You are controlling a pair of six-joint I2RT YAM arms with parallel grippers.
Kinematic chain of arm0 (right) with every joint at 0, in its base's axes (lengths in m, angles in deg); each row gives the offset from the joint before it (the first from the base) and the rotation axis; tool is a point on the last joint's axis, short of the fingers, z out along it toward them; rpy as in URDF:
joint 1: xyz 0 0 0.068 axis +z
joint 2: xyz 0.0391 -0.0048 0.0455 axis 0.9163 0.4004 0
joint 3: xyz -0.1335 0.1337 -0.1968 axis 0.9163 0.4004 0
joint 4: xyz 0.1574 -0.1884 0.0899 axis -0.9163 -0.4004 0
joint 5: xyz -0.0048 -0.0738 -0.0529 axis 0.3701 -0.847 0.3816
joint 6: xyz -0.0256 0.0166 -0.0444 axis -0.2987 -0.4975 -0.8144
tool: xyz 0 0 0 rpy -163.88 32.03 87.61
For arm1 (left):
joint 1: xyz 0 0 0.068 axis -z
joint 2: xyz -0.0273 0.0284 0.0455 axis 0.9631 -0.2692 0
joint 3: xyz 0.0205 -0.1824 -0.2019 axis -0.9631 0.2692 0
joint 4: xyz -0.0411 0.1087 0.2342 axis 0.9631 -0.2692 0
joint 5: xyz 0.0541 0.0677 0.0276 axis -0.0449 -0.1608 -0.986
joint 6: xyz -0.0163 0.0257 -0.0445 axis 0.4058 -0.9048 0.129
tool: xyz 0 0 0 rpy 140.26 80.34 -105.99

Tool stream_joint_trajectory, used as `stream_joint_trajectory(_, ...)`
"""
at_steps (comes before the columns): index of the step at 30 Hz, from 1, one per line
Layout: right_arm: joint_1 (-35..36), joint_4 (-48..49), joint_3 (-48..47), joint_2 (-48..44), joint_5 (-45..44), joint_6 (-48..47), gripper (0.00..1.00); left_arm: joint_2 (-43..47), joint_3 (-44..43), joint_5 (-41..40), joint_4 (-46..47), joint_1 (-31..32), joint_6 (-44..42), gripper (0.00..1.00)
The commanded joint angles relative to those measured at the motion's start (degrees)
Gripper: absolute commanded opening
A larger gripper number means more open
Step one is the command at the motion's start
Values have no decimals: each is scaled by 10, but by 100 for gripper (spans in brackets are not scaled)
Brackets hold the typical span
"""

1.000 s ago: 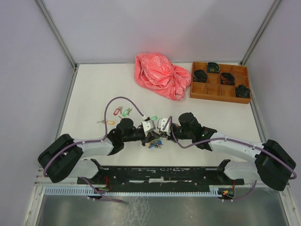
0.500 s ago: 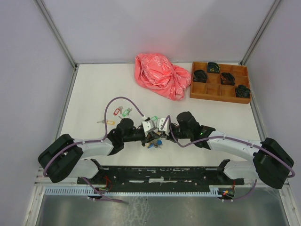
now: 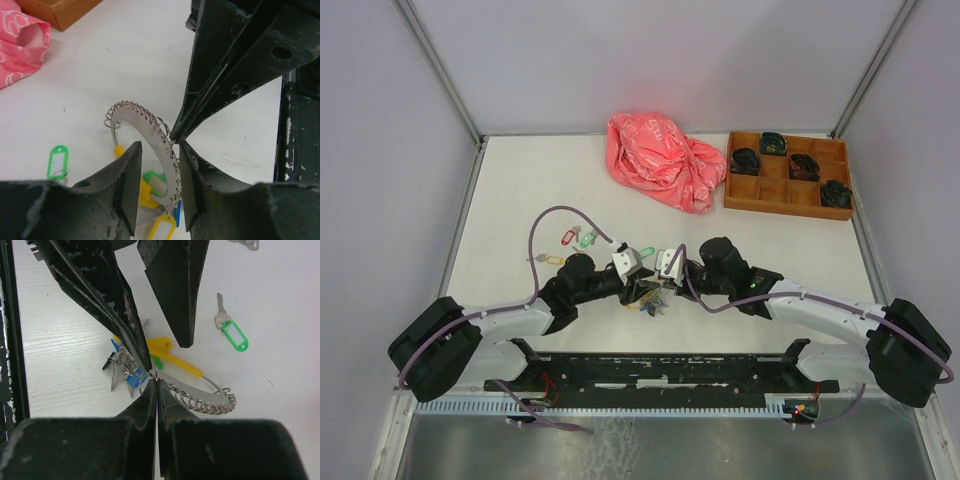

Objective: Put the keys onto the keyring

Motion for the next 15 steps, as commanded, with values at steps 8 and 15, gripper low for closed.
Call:
stream_joint_trajectory(8, -21, 110, 23, -45, 23, 17, 1, 23, 61, -58, 97, -2, 118, 50)
stream_joint_trajectory(15, -34, 175, 38, -37, 48, 33, 1, -37, 53, 11, 154, -2, 159, 50)
